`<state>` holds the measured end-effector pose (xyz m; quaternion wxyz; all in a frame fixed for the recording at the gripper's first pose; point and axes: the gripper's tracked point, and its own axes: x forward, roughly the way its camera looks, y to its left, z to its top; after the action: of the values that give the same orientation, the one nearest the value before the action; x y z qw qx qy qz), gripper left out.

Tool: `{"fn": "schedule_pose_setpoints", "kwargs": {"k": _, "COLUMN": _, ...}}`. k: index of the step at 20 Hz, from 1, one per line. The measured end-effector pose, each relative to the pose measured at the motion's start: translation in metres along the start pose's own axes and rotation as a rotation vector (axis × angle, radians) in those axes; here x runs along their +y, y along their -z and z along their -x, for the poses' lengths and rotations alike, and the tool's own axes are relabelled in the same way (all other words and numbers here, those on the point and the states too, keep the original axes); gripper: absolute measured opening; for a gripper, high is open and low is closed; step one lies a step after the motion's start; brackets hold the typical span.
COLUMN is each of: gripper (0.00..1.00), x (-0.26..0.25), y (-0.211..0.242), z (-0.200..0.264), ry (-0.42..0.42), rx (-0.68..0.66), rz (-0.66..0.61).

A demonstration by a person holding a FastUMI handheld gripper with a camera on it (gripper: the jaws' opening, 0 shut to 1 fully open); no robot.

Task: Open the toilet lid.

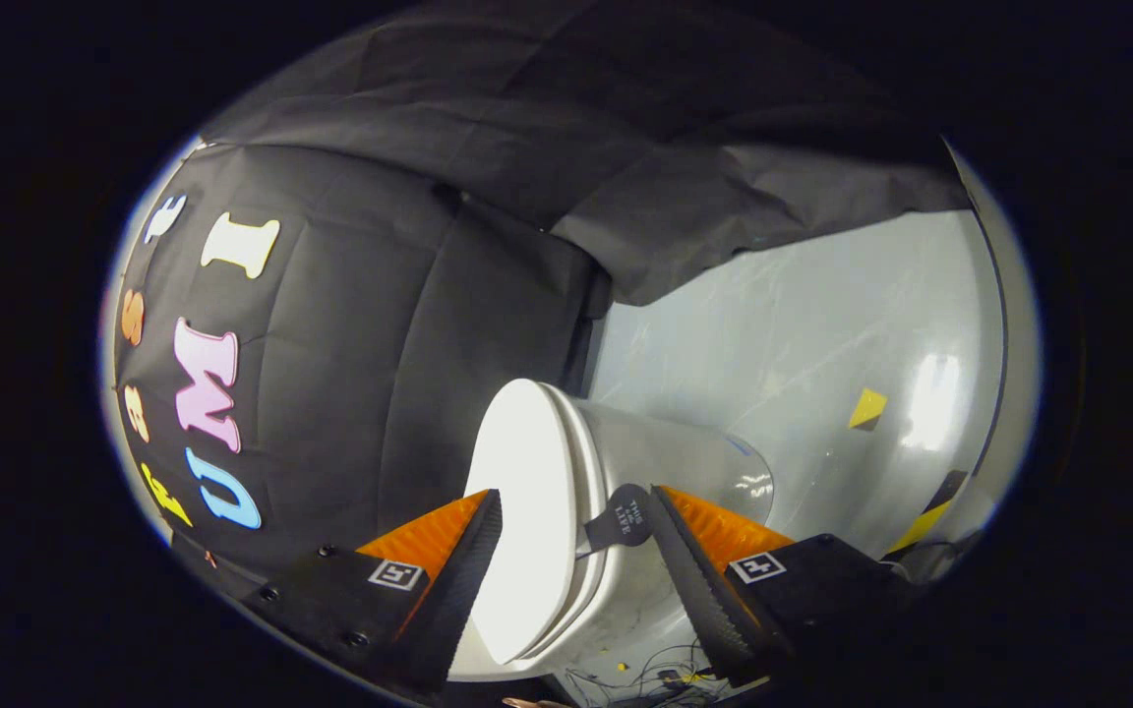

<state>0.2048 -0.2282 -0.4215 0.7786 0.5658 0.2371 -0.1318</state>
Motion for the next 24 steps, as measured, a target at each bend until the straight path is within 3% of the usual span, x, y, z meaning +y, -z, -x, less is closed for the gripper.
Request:
{"fn": "schedule_pose_setpoints", "kwargs": {"k": 2, "gripper": 0.97, "x": -0.008, "y": 0.008, "z": -0.012, "ry": -0.012, "rx": 0.029, "rz": -0.026}}
{"fn": "schedule_pose_setpoints", "kwargs": {"k": 3, "gripper": 0.88, "x": -0.012, "y": 0.010, "z": -0.018, "ry": -0.019, "rx": 0.038, "rz": -0.041}}
{"fn": "schedule_pose_setpoints", "kwargs": {"k": 5, "gripper": 0.87, "x": -0.010, "y": 0.010, "z": -0.028, "ry": -0.033, "rx": 0.045, "rz": -0.075}}
{"fn": "schedule_pose_setpoints", "kwargs": {"k": 7, "gripper": 0.72, "x": -0.021, "y": 0.012, "z": -0.039, "ry": -0.008, "rx": 0.047, "rz": -0.094}}
{"fn": "schedule_pose_setpoints", "kwargs": {"k": 10, "gripper": 0.39, "x": -0.029, "y": 0.011, "z": -0.043, "ry": -0.012, "rx": 0.055, "rz": -0.133}}
{"fn": "schedule_pose_setpoints", "kwargs": {"k": 11, "gripper": 0.21, "x": -0.029, "y": 0.012, "z": -0.044, "ry": -0.021, "rx": 0.053, "rz": -0.139}}
{"fn": "schedule_pose_setpoints", "kwargs": {"k": 17, "gripper": 0.23, "x": -0.023, "y": 0.012, "z": -0.044, "ry": -0.113, "rx": 0.050, "rz": -0.196}}
{"fn": "schedule_pose_setpoints", "kwargs": {"k": 18, "gripper": 0.23, "x": -0.026, "y": 0.007, "z": -0.054, "ry": -0.089, "rx": 0.034, "rz": -0.221}}
{"fn": "schedule_pose_setpoints", "kwargs": {"k": 19, "gripper": 0.05, "x": -0.025, "y": 0.013, "z": -0.052, "ry": -0.106, "rx": 0.039, "rz": -0.217}}
{"fn": "schedule_pose_setpoints", "kwargs": {"k": 24, "gripper": 0.05, "x": -0.019, "y": 0.014, "z": -0.047, "ry": -0.096, "rx": 0.035, "rz": -0.140}}
